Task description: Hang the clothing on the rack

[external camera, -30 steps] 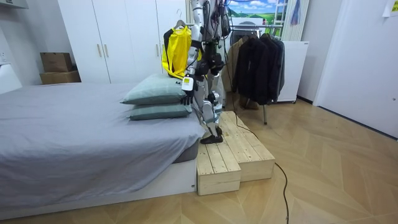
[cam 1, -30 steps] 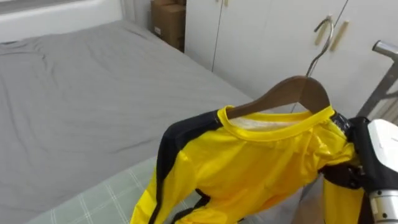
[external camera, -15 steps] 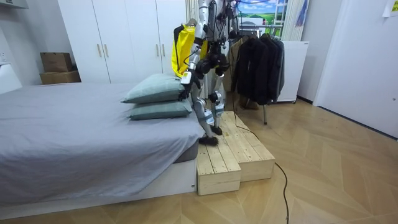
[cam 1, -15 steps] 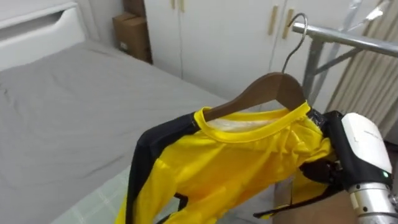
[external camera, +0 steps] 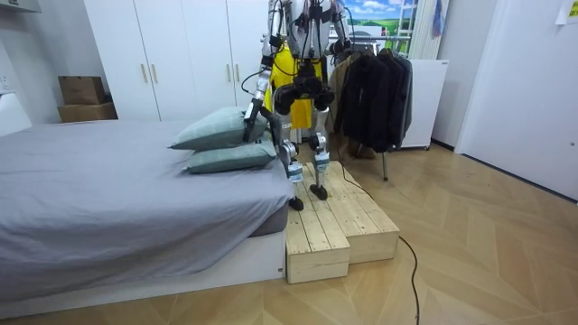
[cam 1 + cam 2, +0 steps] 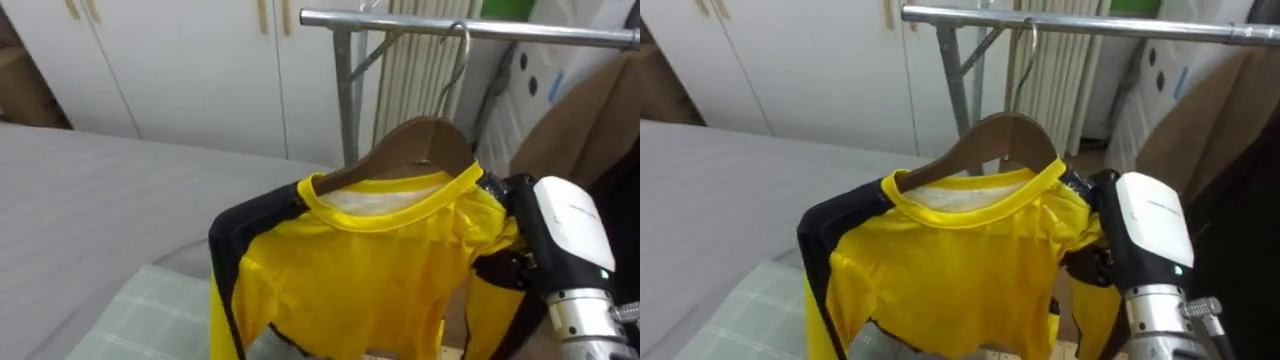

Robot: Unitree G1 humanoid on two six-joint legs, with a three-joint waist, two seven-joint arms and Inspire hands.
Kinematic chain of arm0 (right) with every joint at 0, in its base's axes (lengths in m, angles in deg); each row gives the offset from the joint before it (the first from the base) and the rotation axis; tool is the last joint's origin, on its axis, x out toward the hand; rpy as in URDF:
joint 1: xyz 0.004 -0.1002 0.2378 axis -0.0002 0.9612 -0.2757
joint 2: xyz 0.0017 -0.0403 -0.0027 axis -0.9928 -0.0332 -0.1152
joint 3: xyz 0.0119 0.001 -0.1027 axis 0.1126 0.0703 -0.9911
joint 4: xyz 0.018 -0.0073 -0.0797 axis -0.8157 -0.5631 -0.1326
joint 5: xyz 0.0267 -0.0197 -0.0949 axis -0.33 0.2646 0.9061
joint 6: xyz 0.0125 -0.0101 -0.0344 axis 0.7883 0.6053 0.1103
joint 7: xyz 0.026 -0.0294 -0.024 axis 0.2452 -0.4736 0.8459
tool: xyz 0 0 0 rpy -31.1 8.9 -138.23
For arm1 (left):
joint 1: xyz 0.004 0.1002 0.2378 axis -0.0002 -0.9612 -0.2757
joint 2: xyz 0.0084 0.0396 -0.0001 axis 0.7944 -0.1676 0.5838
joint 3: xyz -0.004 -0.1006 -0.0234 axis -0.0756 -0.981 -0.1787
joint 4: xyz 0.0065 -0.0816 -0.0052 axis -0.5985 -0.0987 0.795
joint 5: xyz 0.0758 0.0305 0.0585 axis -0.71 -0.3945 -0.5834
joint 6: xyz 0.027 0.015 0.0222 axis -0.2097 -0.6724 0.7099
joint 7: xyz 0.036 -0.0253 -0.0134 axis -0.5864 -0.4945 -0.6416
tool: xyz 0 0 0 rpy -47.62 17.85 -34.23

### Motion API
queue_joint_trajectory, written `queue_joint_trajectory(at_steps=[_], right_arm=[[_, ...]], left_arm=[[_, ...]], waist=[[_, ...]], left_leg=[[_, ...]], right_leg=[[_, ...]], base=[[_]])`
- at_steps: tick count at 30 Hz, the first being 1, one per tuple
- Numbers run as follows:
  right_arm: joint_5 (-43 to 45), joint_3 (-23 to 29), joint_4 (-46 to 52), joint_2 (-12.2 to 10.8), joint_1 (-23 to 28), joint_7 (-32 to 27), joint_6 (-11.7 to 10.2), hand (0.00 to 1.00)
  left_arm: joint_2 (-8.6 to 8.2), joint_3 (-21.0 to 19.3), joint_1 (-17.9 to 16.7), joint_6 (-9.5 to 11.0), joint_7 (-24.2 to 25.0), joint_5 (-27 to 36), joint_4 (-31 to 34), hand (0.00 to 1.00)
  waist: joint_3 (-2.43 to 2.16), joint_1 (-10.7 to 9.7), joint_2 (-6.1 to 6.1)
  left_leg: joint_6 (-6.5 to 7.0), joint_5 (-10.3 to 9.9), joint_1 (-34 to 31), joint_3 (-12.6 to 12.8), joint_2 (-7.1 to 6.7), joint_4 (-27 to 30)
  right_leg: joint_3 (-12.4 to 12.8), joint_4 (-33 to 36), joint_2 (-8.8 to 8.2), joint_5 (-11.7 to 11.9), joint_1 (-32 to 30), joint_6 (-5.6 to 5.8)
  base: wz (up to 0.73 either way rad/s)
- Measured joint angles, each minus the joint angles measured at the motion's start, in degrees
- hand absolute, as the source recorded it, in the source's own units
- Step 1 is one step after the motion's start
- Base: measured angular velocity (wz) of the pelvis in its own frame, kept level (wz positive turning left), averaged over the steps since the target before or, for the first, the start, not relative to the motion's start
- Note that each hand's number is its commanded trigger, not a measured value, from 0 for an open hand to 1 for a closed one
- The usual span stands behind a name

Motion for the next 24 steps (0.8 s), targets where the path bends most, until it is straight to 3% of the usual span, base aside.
queue_joint_trajectory(at_steps=[2,4,7,9,13,16,20,24], right_arm=[[0.6,-1.2,0.0,-0.1,0.0,0.3,1.4,1.00],[0.5,-1.4,0.0,-0.5,1.0,0.8,2.4,1.00],[0.5,-1.4,0.0,-1.0,1.6,2.0,2.9,1.00],[0.3,-1.4,0.0,-1.4,1.7,3.1,2.9,1.00],[-0.3,-1.5,0.5,-1.4,1.7,3.4,2.9,1.00],[-1.4,-1.4,2.9,-1.4,1.6,3.8,2.8,1.00],[-3.8,-1.5,3.7,-1.4,1.6,3.8,1.0,1.00],[-4.0,-1.3,3.7,-1.4,2.0,3.8,0.9,1.00]], left_arm=[[0.07,0.0,0.8,-0.3,0.0,0.0,0.2,0.00],[0.56,0.1,1.6,-0.3,-0.2,0.4,0.2,0.00],[0.97,-0.2,3.3,0.0,-1.4,1.4,0.2,0.00],[0.95,-1.4,3.9,1.6,-1.8,1.4,0.0,0.00],[0.40,0.4,3.8,3.5,-3.7,1.3,-0.1,0.00],[-0.48,0.2,3.0,4.3,-3.7,1.3,-0.4,0.00],[-0.97,0.1,1.5,5.5,-3.8,1.2,0.0,0.00],[-0.95,0.0,1.5,5.5,-4.2,1.2,0.1,0.00]], waist=[[0.43,-0.2,0.92],[0.52,-0.7,1.10],[0.55,-0.4,0.99],[0.34,-0.1,0.65],[-0.14,0.7,-0.06],[-0.38,1.4,-0.31],[-0.80,1.5,-0.89],[-0.85,1.3,-0.98]], left_leg=[[-0.62,-0.3,-1.1,1.4,0.80,0.9],[-0.89,-0.5,-1.5,2.0,1.31,0.9],[-1.53,-0.9,-0.7,4.9,2.25,0.8],[-2.05,-1.3,0.1,7.3,2.75,0.7],[-2.51,-1.5,0.9,9.4,3.15,0.3],[-2.83,-1.6,1.7,9.4,3.16,-0.5],[-3.09,-1.6,2.5,9.1,3.24,-0.8],[-3.13,-1.7,3.4,8.4,3.25,-0.9]], right_leg=[[2.8,-4.4,2.83,1.9,0.2,-1.60],[4.1,-5.8,3.97,2.8,0.0,-2.69],[6.9,-6.8,5.67,3.9,-0.2,-3.00],[8.6,-6.8,6.57,4.3,-0.4,-3.26],[10.2,-6.8,7.52,4.8,-0.8,-3.60],[10.5,-6.8,7.98,4.7,-0.4,-3.70],[10.5,-6.9,8.17,4.4,0.4,-3.91],[9.8,-7.8,7.99,4.4,2.0,-3.91]], base=[[-0.64],[-0.52],[-0.60],[-0.58],[-0.37],[-0.13],[0.01],[0.09]])
